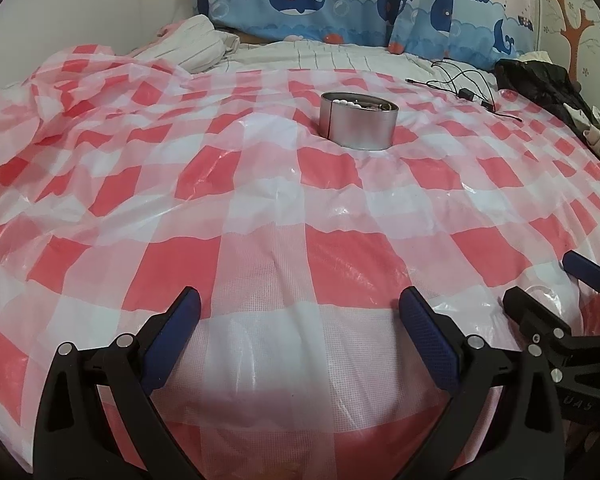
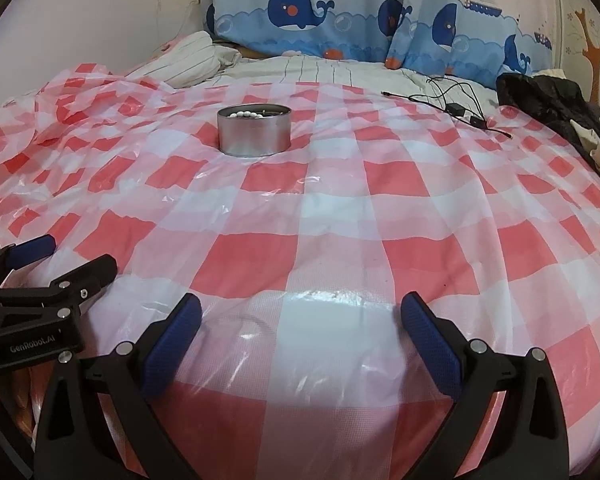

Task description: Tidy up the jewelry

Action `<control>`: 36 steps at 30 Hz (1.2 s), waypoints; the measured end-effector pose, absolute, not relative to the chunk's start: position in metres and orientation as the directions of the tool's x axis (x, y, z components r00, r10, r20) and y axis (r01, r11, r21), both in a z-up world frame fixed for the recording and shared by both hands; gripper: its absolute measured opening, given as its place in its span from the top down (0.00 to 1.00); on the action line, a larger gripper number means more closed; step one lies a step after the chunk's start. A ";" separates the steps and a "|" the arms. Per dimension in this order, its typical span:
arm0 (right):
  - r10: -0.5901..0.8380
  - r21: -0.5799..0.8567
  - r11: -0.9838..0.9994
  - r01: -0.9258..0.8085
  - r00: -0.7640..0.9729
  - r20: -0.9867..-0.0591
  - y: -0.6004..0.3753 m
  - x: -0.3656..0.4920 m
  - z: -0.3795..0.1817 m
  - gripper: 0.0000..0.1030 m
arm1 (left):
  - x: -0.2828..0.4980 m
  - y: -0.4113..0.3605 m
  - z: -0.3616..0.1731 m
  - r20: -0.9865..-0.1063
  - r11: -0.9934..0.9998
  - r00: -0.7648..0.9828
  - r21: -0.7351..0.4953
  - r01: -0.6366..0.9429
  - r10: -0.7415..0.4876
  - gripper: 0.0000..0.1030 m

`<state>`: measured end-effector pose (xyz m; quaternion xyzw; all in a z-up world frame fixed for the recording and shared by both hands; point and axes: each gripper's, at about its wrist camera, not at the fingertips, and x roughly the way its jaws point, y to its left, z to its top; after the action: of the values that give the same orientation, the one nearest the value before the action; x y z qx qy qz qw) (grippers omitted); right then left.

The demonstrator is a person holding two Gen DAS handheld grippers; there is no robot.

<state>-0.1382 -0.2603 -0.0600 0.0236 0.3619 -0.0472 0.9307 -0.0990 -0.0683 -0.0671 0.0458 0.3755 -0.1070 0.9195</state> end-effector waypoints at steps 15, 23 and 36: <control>-0.060 0.025 0.994 0.105 0.730 -0.681 -0.262 -0.137 -0.062 0.07 | -0.098 -0.068 -0.069 -0.702 0.973 0.693 -0.002 0.229 -0.165 0.07; -0.060 0.025 0.994 0.105 0.730 -0.681 -0.262 -0.137 -0.062 0.07 | -0.098 -0.068 -0.070 -0.702 0.973 0.693 -0.001 0.229 -0.164 0.07; -0.060 0.025 0.994 0.105 0.729 -0.682 -0.262 -0.137 -0.062 0.07 | -0.098 -0.068 -0.070 -0.702 0.973 0.693 -0.001 0.229 -0.163 0.07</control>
<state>-0.1370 -0.2624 -0.0618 0.0307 0.3652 -0.0444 0.9294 -0.0978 -0.0678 -0.0696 0.0434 0.3769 -0.1066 0.9191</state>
